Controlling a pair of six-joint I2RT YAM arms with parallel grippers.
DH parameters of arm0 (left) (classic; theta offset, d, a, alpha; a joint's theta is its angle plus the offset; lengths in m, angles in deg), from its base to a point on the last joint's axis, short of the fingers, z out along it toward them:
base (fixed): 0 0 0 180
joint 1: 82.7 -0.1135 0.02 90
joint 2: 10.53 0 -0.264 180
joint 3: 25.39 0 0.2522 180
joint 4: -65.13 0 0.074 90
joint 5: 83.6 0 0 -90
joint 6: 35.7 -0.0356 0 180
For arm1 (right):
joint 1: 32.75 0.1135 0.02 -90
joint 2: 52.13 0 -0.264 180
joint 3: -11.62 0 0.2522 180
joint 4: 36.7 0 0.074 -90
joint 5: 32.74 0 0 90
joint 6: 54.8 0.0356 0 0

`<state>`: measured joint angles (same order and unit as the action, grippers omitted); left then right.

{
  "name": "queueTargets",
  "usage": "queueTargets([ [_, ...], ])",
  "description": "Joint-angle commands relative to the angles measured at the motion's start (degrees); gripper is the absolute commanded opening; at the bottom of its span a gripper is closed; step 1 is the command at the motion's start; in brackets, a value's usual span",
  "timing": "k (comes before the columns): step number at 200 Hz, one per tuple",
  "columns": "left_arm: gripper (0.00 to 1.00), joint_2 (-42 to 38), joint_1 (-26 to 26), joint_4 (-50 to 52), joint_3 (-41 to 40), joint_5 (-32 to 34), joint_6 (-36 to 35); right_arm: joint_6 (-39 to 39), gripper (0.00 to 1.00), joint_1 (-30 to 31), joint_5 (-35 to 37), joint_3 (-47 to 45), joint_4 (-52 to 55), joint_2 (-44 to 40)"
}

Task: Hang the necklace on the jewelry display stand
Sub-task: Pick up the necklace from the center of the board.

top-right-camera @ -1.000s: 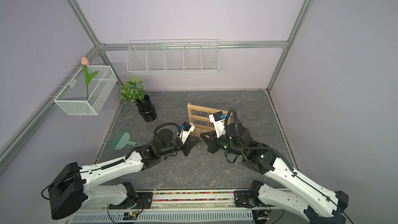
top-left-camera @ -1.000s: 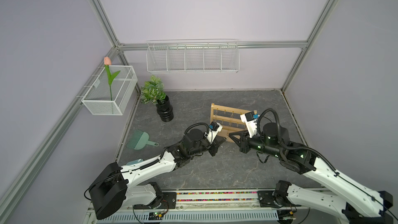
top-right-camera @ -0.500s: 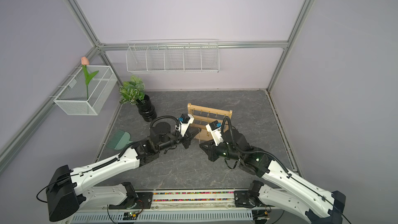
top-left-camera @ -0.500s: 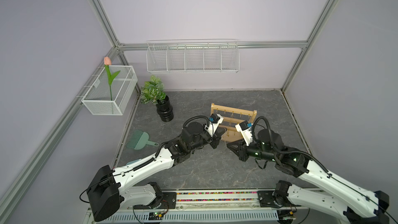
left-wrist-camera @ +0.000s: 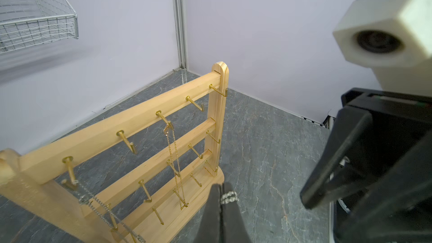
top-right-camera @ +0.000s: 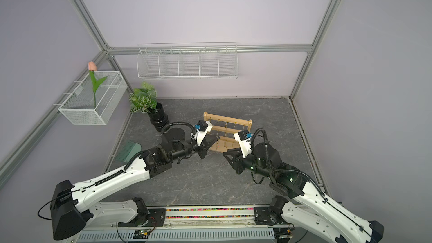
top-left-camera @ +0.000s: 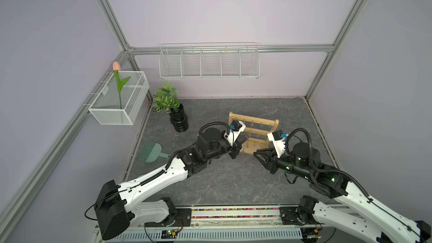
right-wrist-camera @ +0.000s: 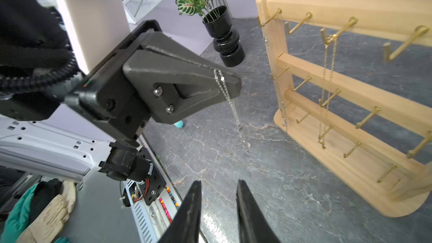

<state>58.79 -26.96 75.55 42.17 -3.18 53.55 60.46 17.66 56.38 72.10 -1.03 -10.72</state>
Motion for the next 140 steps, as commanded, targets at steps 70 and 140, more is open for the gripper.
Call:
queueTargets([
  [70, 0.00, -1.8, 3.1, 3.6, 2.3, 1.6, -5.7, -6.4, 0.24, -1.1, 3.8, 2.7, -5.8, 5.1],
  [140, 0.00, -2.4, 3.1, 3.3, 2.2, 1.1, -5.1, -6.4, 0.22, -1.4, 1.2, 2.3, -7.9, 6.5],
])
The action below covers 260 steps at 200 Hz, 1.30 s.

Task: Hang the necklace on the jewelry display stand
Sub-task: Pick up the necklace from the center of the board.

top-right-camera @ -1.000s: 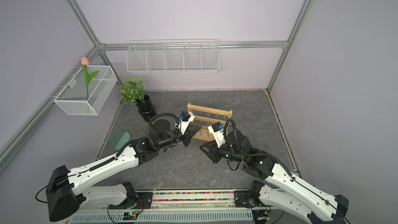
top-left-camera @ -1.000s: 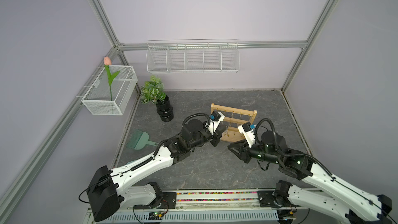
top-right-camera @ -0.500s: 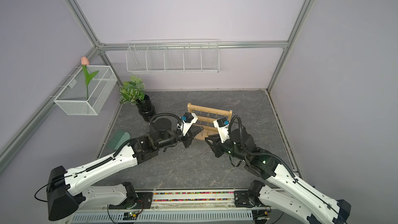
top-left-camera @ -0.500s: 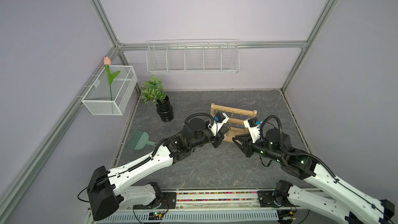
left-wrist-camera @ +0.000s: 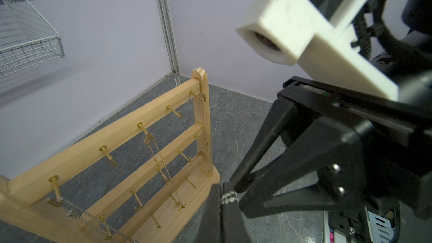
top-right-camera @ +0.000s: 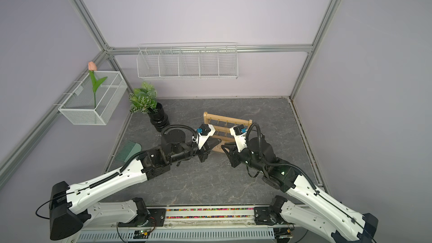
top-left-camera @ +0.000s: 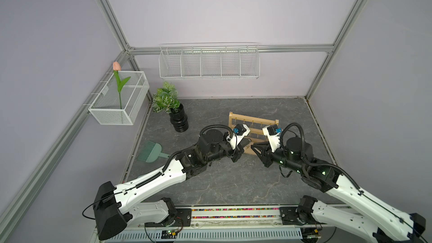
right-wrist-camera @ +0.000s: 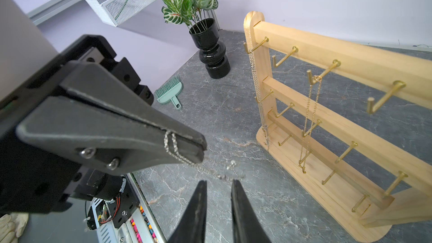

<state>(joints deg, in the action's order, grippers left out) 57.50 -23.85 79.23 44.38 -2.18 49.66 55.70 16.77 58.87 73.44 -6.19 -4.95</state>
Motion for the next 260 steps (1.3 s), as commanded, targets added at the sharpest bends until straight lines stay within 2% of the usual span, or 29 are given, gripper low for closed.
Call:
queueTargets([
  [1, 0.00, -1.1, 0.0, -0.4, 0.0, 0.2, -1.2, -1.6, 0.22, -0.4, -1.3, 1.0, -2.7, 0.7],
  [103, 0.00, -1.8, 0.0, 0.2, -0.3, -0.1, -1.3, -1.6, 0.22, -0.8, -2.6, 1.7, -5.0, 3.4],
  [224, 0.00, -2.4, 0.0, -0.5, -1.7, 2.6, -0.4, -1.4, 0.22, -0.9, -2.0, 1.8, -2.5, 1.4],
  [260, 0.00, -2.1, 0.0, -0.6, -1.6, 2.5, -0.3, -1.2, 0.22, -0.9, -3.7, 1.6, -3.7, 1.2],
])
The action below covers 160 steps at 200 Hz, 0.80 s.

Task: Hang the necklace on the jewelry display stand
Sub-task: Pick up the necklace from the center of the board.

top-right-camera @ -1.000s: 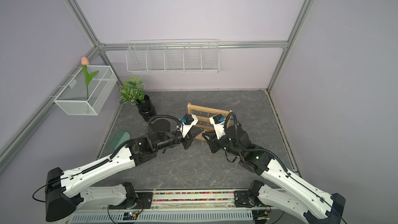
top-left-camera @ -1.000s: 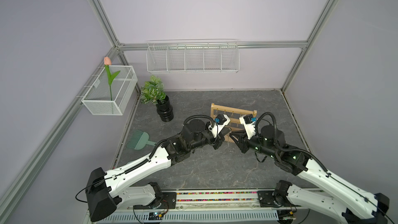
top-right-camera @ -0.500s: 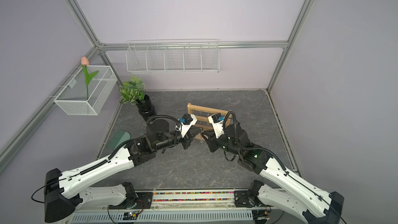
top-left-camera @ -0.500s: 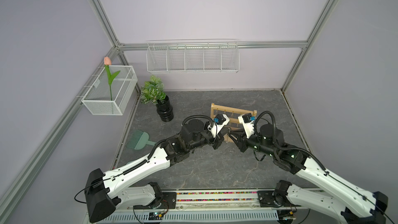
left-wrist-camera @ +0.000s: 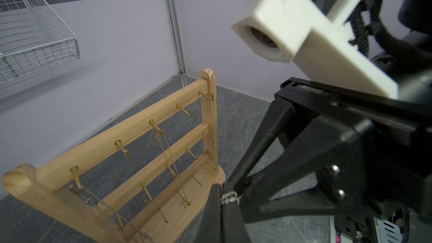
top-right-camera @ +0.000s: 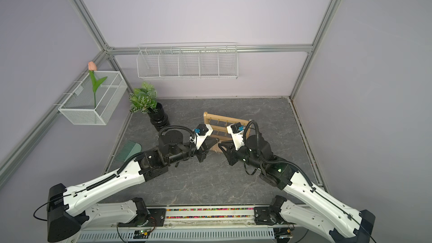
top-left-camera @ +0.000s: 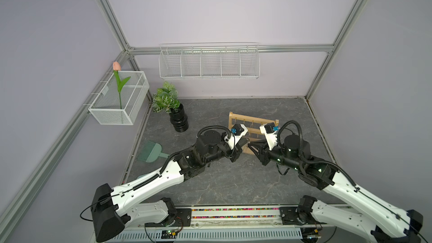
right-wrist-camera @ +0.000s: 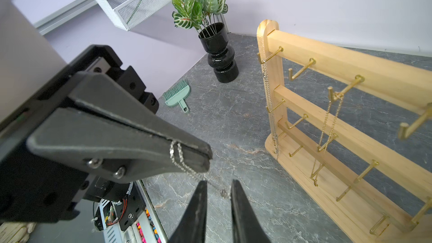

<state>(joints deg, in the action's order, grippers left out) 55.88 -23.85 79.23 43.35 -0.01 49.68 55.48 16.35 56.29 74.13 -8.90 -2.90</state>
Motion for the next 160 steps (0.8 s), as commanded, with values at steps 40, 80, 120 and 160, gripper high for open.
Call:
queueTargets([
  [40, 0.00, -0.6, 0.0, -0.7, -0.6, -0.2, -0.1, -1.2, 0.22, -0.5, -0.5, 1.3, -1.7, 0.3],
  [80, 0.00, -0.7, 0.0, -0.7, -0.6, -0.4, -0.1, -1.4, 0.21, -0.5, 0.1, 1.1, -2.1, 0.8],
  [120, 0.00, -0.5, 0.0, -1.0, -0.6, -1.0, 0.0, -1.4, 0.21, -0.5, 0.1, 1.3, -2.4, 1.4],
  [160, 0.00, -0.8, 0.0, -0.9, -0.8, -1.2, 0.1, -1.4, 0.21, -0.8, 0.2, 1.3, -2.9, 2.0],
])
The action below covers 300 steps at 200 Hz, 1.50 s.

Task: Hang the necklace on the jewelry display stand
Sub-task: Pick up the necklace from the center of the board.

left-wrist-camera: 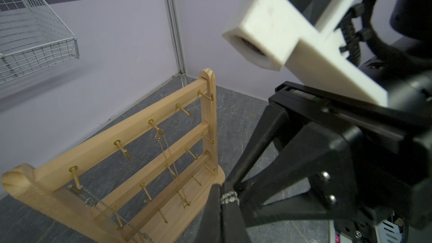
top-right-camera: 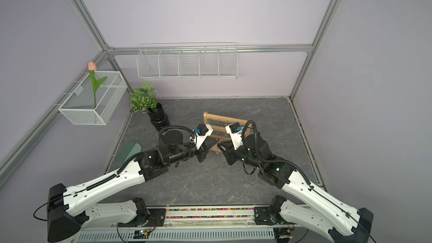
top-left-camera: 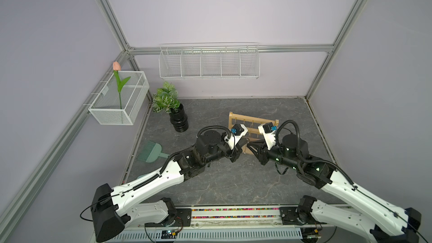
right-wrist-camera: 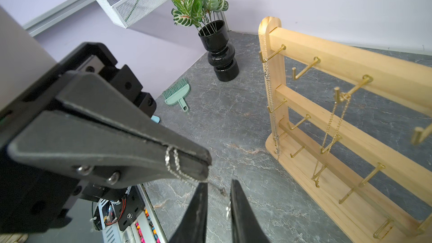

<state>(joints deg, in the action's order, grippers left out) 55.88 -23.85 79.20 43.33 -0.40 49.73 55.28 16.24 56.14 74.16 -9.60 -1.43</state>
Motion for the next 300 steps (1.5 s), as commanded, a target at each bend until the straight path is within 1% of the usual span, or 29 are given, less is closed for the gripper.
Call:
queueTargets([
  [1, 0.00, -0.8, 0.0, -0.9, -0.8, -0.8, 0.0, -1.2, 0.21, -0.7, 0.3, 1.2, -2.1, 0.5],
  [46, 0.00, -0.7, 0.0, -1.2, -1.0, -0.9, 0.4, -0.8, 0.21, -0.7, -0.9, 1.1, -3.8, 1.2],
  [71, 0.00, -0.7, 0.0, -1.2, -1.0, -1.1, 0.5, -0.7, 0.21, -0.7, -0.2, 1.1, -4.0, 1.5],
  [102, 0.00, -1.0, 0.0, -1.0, -1.2, -0.7, 0.5, -0.6, 0.10, -0.7, 0.4, 0.7, -4.2, 0.9],
  [124, 0.00, -0.8, 0.0, -0.8, -1.3, -0.2, 0.6, -0.3, 0.07, -0.8, 1.3, 0.3, -4.1, 0.3],
  [154, 0.00, -0.4, 0.1, -0.6, -1.3, 0.6, 1.5, 0.4, 0.07, -0.8, 3.2, -0.5, -4.6, -1.4],
  [193, 0.09, -0.4, 0.0, -0.8, -1.4, 1.2, 2.0, 1.2, 0.07, -0.9, 5.3, -1.2, -6.6, -2.9],
  [250, 0.11, -0.8, 0.0, -1.5, -2.0, 1.6, 2.3, 2.3, 0.07, -0.9, 7.4, -1.2, -7.0, -2.8],
  [284, 0.11, -0.3, 0.0, -2.8, -2.4, 1.4, 2.8, 2.6, 0.07, -0.9, 6.7, -1.1, -6.9, -3.3],
  [300, 0.13, 0.6, 0.0, -2.9, -2.3, 0.6, 3.2, 2.6, 0.07, -0.9, 6.6, -0.7, -6.4, -3.5],
])
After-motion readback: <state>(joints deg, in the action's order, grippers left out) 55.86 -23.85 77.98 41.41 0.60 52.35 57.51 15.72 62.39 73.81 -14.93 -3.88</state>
